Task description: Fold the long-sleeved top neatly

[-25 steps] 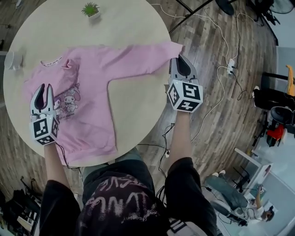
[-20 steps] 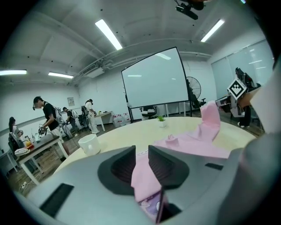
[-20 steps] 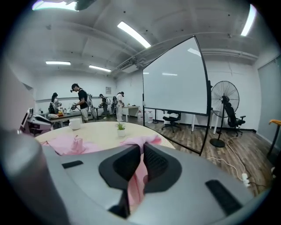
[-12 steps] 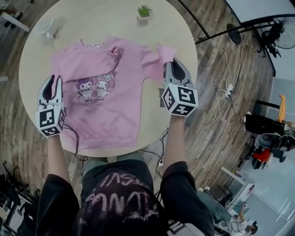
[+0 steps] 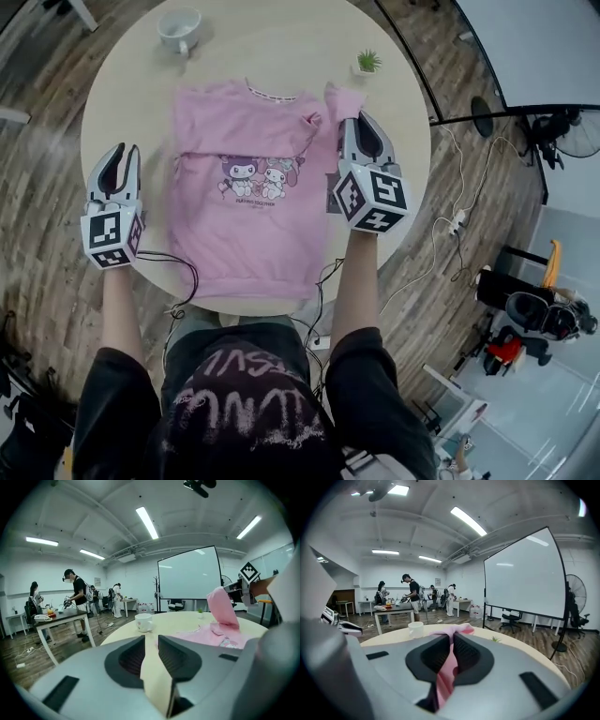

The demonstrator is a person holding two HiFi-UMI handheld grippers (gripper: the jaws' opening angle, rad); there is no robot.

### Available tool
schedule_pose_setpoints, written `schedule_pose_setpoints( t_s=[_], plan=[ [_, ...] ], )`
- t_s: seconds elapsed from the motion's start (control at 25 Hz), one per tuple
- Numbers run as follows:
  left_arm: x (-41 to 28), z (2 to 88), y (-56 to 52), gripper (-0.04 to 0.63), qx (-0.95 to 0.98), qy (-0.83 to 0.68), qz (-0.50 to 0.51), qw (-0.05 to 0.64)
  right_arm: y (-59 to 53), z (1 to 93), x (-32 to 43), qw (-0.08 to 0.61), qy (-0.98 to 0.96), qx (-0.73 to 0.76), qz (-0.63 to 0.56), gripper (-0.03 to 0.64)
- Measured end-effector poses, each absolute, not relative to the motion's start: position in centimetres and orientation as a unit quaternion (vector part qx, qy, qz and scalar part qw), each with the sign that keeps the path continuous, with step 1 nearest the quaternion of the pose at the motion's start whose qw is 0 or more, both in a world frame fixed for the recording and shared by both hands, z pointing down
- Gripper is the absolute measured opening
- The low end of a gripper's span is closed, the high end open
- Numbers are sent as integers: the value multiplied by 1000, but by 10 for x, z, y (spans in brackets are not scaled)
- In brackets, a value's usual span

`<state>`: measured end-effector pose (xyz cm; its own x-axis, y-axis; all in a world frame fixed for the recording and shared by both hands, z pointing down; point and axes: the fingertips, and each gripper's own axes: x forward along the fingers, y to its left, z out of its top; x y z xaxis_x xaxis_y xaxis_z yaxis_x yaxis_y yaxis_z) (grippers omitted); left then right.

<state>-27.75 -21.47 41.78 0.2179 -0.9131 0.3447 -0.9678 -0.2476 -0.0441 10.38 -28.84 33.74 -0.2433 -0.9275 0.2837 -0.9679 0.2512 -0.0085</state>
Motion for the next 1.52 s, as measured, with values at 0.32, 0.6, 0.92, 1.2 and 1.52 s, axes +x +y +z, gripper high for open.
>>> schedule_pose_setpoints(
  t_s=[0.32, 0.6, 0.92, 1.2, 1.52],
  plan=[
    [-340, 427, -209, 97, 768, -615, 142, 109, -301, 363, -21, 140, -815, 555, 95, 28],
    [-360, 442, -204, 97, 770, -609, 151, 118, -286, 422, -89, 180, -834, 504, 133, 81],
    [-361, 451, -197, 96, 777, -598, 152, 122, -274, 432, -92, 186, -832, 503, 143, 167],
    [-336, 445, -193, 95, 800, -570, 151, 108, -244, 411, -44, 171, -810, 544, 136, 155],
    [-288, 422, -175, 83, 825, -539, 153, 77, -191, 375, 22, 148, -793, 580, 114, 121]
  ],
)
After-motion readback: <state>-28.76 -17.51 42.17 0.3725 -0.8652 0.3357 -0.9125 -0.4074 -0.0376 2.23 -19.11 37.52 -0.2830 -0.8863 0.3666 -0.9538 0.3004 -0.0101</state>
